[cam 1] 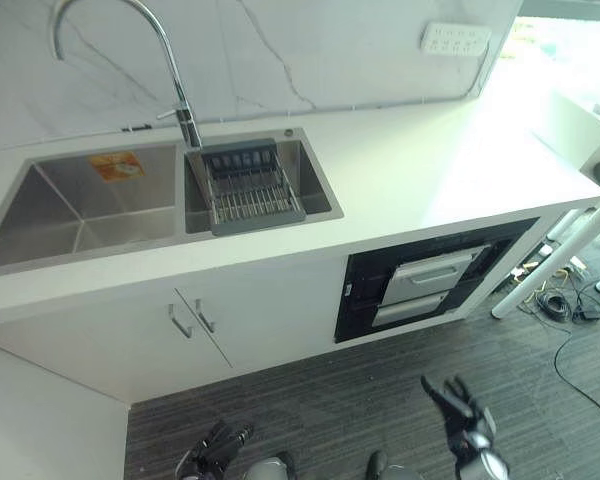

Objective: Place the dishes in the dishwasher.

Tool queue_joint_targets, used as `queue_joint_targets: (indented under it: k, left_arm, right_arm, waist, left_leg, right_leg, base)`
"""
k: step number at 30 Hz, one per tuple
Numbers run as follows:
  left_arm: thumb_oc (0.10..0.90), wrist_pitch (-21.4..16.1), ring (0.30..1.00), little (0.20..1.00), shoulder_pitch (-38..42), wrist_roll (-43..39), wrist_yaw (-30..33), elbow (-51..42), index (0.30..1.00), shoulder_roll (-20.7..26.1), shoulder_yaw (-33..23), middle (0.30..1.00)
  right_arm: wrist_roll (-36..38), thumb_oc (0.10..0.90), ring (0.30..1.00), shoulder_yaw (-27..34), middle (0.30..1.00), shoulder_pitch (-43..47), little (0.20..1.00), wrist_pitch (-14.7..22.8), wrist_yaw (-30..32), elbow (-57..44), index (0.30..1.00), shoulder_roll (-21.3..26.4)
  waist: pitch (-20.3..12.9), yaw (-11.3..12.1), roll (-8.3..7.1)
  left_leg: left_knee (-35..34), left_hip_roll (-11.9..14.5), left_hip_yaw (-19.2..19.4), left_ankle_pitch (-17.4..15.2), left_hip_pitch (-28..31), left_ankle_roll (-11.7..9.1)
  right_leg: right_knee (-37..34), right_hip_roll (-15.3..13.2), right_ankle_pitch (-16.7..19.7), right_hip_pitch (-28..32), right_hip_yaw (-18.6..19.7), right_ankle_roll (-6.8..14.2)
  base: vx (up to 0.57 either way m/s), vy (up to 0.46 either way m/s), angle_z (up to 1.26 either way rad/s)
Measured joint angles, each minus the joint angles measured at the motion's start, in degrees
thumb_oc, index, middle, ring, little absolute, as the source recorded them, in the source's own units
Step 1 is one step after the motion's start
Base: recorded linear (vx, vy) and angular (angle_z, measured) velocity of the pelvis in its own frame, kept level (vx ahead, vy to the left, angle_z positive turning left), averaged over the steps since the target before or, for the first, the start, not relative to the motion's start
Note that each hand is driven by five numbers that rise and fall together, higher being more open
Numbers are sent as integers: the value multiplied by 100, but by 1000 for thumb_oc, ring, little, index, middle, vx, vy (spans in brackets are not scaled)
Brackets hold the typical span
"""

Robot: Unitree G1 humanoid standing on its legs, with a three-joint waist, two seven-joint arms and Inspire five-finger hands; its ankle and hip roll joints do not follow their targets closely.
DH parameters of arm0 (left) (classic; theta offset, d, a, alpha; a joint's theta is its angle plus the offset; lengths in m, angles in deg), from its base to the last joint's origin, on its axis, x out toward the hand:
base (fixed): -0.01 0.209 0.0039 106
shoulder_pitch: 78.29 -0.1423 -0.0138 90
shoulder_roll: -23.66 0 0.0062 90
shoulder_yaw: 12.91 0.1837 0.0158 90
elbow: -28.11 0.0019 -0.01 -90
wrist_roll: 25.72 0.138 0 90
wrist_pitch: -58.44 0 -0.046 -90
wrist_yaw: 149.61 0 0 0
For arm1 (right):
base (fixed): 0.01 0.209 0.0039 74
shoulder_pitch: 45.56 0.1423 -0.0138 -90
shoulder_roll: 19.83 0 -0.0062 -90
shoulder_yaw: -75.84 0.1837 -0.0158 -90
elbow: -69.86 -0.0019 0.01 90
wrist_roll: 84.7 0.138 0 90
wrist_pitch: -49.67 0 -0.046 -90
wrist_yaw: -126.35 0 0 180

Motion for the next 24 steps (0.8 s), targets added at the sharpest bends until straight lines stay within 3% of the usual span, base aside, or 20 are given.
queue_joint_targets:
  k: [3, 10, 12, 19, 24]
  left_arm:
    - [800, 126, 900, 900, -83, -351, -273, 147, 900, -152, -100, 900]
    - [800, 376, 900, 900, -224, -1192, -701, 187, 900, -225, -256, 900]
    - [800, 414, 900, 900, -222, -1345, -739, 215, 900, -235, -336, 900]
    - [800, 514, 900, 900, -174, -1562, -913, 388, 900, -213, -448, 900]
    - [800, 532, 900, 900, -154, -1550, -948, 471, 900, -207, -502, 900]
  right_arm:
    - [1181, 800, 900, 261, 900, -76, 900, -970, -1207, 228, 900, -35]
    - [1424, 800, 900, 383, 900, 41, 900, -2410, -2470, 352, 900, 12]
    - [1393, 800, 900, 403, 900, 24, 900, -2539, -2507, 455, 900, 35]
    - [1057, 800, 900, 507, 900, 7, 900, -2479, -2502, 698, 900, 37]
    - [637, 800, 900, 583, 900, 48, 900, -2197, -2369, 762, 900, 56]
  waist:
    - [-28, -3, 24]
    - [-185, 10, 63]
    - [-212, 16, 61]
    - [-224, 26, 47]
    - [-236, 29, 35]
  left_leg:
    - [-1, -3, 11, -16, 129, 4]
    - [1, -1, 10, -22, 194, -2]
    - [1, 2, 7, -23, 194, -4]
    - [4, -6, -10, -24, 189, -3]
    - [3, -8, -10, -24, 185, -3]
  right_leg:
    - [-14, -3, -10, 134, -1, 2]
    - [60, -15, -70, 167, -1, -2]
    - [75, -13, -83, 168, -7, 0]
    - [84, -27, -86, 174, -28, 2]
    - [83, -30, -86, 174, -33, 3]
  base:
    - [40, 12, 0]
    - [10, 4, 1]
    - [34, 12, 1]
    - [14, 7, 1]
    - [0, 0, 0]
